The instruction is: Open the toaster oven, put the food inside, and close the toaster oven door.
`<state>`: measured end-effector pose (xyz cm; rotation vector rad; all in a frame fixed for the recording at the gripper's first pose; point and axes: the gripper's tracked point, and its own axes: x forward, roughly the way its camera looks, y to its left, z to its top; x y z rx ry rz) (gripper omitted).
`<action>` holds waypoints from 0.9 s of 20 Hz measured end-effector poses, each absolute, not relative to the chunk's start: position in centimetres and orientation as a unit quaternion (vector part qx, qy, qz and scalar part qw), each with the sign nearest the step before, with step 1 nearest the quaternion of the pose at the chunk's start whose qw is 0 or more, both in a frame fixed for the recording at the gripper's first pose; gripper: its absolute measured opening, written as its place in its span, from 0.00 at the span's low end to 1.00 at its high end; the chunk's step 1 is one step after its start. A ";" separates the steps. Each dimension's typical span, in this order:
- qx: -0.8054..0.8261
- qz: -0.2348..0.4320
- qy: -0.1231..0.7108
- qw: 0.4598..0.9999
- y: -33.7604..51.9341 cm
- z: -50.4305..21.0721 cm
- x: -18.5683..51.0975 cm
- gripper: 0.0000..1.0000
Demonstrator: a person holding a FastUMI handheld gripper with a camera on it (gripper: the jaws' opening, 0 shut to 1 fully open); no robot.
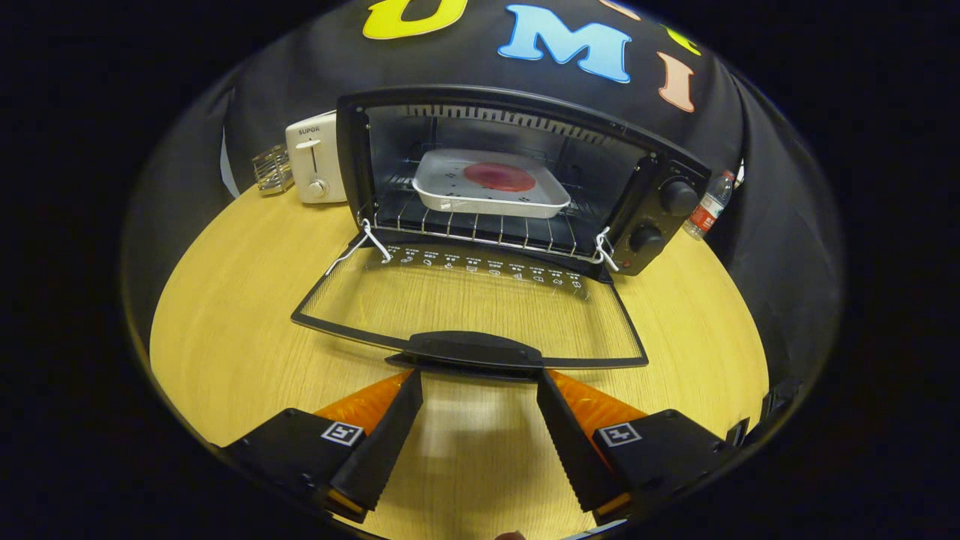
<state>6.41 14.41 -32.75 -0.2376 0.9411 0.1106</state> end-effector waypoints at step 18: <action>-0.091 0.059 0.338 0.935 15.0 -24.8 9.5 0.98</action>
